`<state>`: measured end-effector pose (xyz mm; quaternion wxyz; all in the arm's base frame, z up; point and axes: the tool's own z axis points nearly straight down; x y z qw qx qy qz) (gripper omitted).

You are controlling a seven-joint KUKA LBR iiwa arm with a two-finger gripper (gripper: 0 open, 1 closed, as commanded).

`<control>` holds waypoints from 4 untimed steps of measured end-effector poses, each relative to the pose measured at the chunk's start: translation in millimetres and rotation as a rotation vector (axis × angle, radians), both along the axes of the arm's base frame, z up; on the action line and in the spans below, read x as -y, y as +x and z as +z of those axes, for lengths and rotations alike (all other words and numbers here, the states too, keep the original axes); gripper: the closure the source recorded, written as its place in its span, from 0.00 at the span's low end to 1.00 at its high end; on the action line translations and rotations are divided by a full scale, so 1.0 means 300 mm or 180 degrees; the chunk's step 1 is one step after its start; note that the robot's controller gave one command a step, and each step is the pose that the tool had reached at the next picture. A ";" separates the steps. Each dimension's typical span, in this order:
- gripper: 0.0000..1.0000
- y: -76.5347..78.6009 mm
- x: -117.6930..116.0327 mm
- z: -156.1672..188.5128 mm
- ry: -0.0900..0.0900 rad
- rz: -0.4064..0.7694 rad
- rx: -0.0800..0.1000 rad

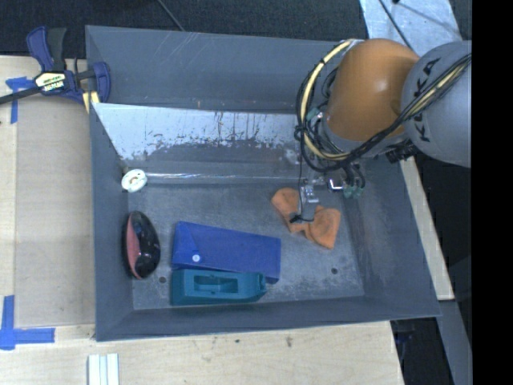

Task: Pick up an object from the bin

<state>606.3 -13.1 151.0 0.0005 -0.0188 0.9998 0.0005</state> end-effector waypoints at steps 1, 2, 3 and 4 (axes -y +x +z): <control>0.00 -0.051 0.123 -0.022 -0.0002 -0.0117 0.0019; 0.00 -0.055 0.183 -0.121 -0.0009 -0.0149 0.0011; 1.00 -0.019 0.182 -0.230 -0.0002 -0.0191 0.0004; 1.00 -0.019 0.182 -0.230 -0.0002 -0.0191 0.0004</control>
Offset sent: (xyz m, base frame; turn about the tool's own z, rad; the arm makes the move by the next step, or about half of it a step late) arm -0.0106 -0.0553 -0.0515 0.0407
